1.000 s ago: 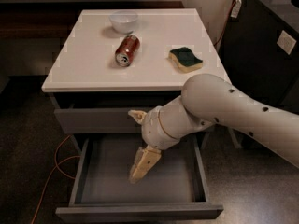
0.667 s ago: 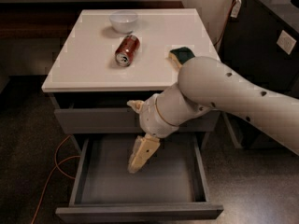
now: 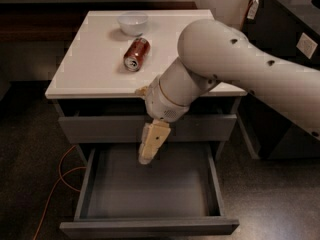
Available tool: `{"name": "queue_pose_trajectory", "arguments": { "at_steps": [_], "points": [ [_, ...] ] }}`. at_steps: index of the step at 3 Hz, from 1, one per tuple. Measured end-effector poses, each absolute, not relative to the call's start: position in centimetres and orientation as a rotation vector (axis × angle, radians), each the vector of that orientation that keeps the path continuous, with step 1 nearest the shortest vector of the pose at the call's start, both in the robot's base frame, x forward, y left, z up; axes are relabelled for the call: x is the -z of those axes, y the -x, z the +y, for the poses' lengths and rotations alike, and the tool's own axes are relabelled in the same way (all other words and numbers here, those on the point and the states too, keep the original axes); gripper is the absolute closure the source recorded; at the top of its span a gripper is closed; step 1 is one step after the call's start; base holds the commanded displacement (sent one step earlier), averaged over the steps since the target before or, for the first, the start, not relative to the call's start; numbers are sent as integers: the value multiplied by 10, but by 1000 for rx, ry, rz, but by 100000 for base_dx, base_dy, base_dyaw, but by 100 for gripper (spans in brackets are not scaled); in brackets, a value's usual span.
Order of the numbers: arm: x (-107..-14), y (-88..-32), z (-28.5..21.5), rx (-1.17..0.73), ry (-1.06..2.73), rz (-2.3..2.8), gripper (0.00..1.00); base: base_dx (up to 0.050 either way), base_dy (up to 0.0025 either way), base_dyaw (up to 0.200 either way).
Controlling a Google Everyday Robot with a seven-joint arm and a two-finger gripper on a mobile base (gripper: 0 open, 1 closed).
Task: Place coke can into middle drawer
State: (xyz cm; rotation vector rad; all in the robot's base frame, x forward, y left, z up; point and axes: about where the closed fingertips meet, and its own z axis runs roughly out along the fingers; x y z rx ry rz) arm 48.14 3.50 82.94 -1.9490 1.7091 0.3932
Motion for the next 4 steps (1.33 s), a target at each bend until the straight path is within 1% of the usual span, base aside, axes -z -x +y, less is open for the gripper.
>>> {"name": "queue_pose_trajectory", "arguments": {
  "at_steps": [1, 3, 4],
  "points": [
    [-850, -488, 32, -323, 2047, 1688, 0, 0, 0, 0],
    [-895, -499, 16, -53, 2332, 1563, 0, 0, 0, 0],
    [-897, -499, 16, -47, 2337, 1559, 0, 5001, -2, 33]
  ]
}}
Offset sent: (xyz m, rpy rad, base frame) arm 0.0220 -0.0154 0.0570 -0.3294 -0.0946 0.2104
